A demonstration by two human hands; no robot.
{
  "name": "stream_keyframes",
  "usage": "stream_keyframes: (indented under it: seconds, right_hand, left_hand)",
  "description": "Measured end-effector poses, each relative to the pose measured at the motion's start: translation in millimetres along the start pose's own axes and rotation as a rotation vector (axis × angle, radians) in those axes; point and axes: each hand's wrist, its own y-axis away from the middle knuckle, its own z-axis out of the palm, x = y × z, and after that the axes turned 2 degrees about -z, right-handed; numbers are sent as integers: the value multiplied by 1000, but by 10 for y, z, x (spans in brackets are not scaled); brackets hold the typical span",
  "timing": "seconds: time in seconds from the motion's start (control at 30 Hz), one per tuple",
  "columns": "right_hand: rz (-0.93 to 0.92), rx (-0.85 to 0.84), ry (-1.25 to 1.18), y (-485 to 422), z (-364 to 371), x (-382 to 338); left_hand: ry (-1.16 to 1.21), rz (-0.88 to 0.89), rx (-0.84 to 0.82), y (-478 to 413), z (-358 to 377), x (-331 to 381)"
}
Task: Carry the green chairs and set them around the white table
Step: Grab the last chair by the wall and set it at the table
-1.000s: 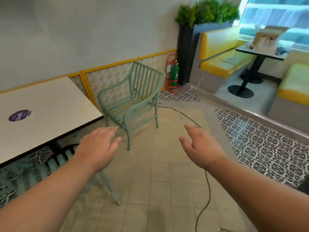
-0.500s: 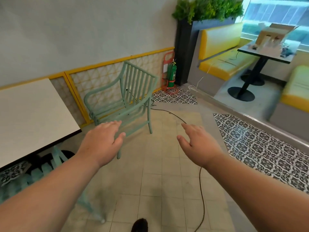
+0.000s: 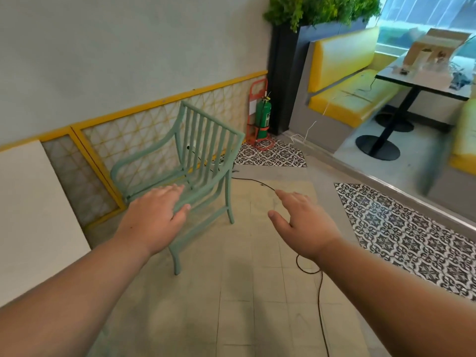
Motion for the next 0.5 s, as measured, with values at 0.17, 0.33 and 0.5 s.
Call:
stream_keyframes:
  seconds: [0.17,0.33,0.5]
  right_hand:
    - [-23,2,15,-719,-134,424]
    - [-75,-3,43,-1616,-322,1039]
    - [-151,-77,71,-2583,-384,1496]
  left_hand:
    - [12,-8,-7,-776,132,253]
    - [22,-94,18,-1687,245,602]
    - [71,-184,25,-2449,399,974]
